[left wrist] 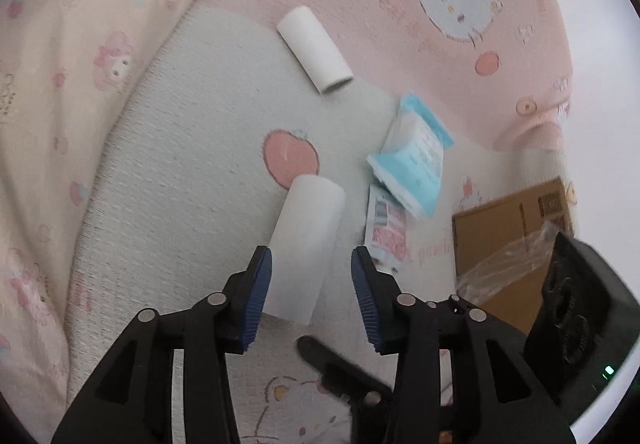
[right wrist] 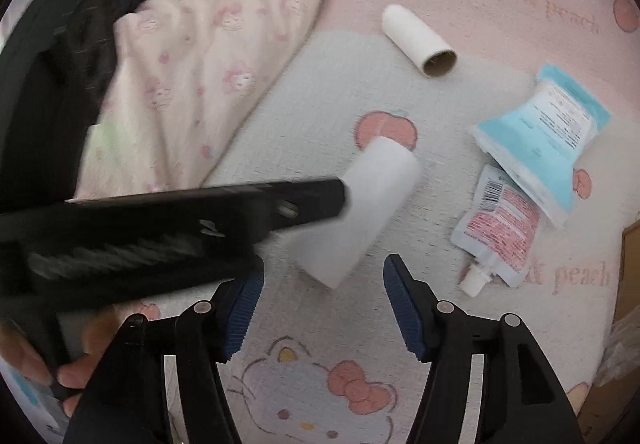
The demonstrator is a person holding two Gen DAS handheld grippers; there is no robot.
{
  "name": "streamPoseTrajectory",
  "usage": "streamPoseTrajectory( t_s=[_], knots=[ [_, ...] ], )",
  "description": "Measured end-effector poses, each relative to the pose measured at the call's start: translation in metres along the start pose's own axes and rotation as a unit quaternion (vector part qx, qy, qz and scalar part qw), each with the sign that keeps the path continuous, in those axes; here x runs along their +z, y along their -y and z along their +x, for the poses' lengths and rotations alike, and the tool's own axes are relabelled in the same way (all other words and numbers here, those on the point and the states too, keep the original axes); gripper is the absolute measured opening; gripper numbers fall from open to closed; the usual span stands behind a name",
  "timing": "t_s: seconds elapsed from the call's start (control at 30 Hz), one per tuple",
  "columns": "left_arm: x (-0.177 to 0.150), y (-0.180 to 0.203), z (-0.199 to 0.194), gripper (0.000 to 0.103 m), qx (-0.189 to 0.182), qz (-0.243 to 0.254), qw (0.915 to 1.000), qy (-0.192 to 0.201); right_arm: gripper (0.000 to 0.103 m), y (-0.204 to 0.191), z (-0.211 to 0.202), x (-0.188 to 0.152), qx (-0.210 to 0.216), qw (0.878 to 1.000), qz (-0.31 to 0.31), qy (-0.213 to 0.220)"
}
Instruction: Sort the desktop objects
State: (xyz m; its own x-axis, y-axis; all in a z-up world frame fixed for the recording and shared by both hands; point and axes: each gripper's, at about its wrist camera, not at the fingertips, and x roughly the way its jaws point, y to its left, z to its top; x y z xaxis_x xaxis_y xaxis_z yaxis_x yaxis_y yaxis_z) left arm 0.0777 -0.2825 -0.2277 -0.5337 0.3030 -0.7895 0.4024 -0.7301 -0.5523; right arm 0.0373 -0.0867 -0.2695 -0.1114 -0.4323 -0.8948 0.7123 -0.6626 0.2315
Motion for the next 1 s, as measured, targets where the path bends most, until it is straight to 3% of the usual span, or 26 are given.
streamPoseTrajectory(
  t_s=[0.07,0.33,0.5,0.6,0.73,1.0],
  knots=[
    [0.003,-0.008,-0.004,0.047,-0.003,-0.011,0.9999,0.004,0.060,-0.013,0.017,0.018,-0.008,1.000,0.001,0.001],
    [0.014,-0.040,-0.005,0.047,-0.017,-0.055,0.9983,0.011,0.060,-0.002,0.001,0.011,0.019,0.999,0.025,0.028],
    [0.017,-0.035,0.010,0.047,-0.027,-0.018,0.9993,-0.021,0.060,0.015,0.006,0.012,0.078,0.991,0.104,0.017],
    [0.016,-0.037,0.022,0.047,-0.017,-0.023,0.9988,-0.041,0.060,0.018,0.016,0.010,0.068,0.990,0.120,0.002],
    [0.024,-0.050,0.030,0.047,-0.060,-0.064,0.9951,-0.045,0.060,0.016,0.035,0.013,0.068,0.989,0.131,-0.018],
    [0.034,-0.040,0.036,0.047,-0.069,-0.017,0.9950,-0.071,0.060,0.011,0.047,0.030,0.058,0.988,0.141,-0.024]
  ],
)
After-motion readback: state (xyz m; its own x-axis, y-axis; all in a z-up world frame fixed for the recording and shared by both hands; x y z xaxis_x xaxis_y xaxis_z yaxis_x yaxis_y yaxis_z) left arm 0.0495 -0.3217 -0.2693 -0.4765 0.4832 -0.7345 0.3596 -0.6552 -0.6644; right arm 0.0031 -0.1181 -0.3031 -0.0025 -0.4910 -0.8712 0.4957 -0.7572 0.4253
